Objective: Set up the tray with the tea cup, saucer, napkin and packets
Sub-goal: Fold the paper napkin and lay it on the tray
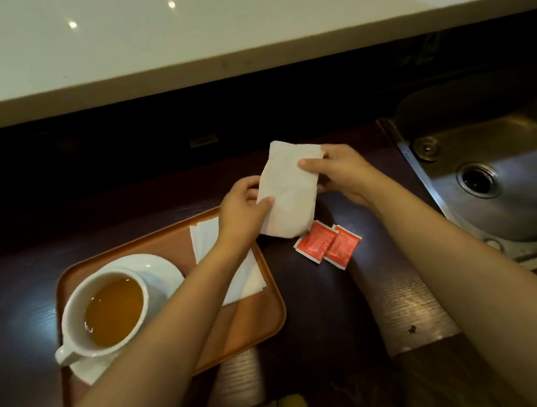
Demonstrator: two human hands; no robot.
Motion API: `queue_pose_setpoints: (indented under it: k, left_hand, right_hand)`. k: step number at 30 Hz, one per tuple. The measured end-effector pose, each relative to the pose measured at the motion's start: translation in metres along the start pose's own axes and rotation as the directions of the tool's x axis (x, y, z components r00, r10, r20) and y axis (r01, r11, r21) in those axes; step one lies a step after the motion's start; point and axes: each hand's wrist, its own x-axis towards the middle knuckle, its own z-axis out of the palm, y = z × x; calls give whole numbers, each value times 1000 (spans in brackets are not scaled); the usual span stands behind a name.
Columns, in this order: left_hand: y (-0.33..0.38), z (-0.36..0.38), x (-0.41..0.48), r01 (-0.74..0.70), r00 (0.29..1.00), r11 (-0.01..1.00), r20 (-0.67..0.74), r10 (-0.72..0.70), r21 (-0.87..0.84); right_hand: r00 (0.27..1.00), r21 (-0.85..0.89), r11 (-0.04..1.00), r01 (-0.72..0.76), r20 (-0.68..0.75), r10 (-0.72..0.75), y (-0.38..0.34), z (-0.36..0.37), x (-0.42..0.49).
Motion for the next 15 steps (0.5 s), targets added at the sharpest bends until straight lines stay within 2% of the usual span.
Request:
queue_pose_setpoints:
  k: [2,7,15]
  left_hand:
    - [-8,-8,-20,11,996,999,-91,-6,50]
    - [-39,-28,-71,69,974,984,-223,-31,163]
    - [-65,-44,-104,130,942,955,-334,-35,267]
  right_hand:
    - [999,-80,997,-16,49,20,-4,13,-3]
    - [983,-389,916,95,180,-25,-4,57,-11]
    - [973,-634,741,220,197,-120,16,113,-13]
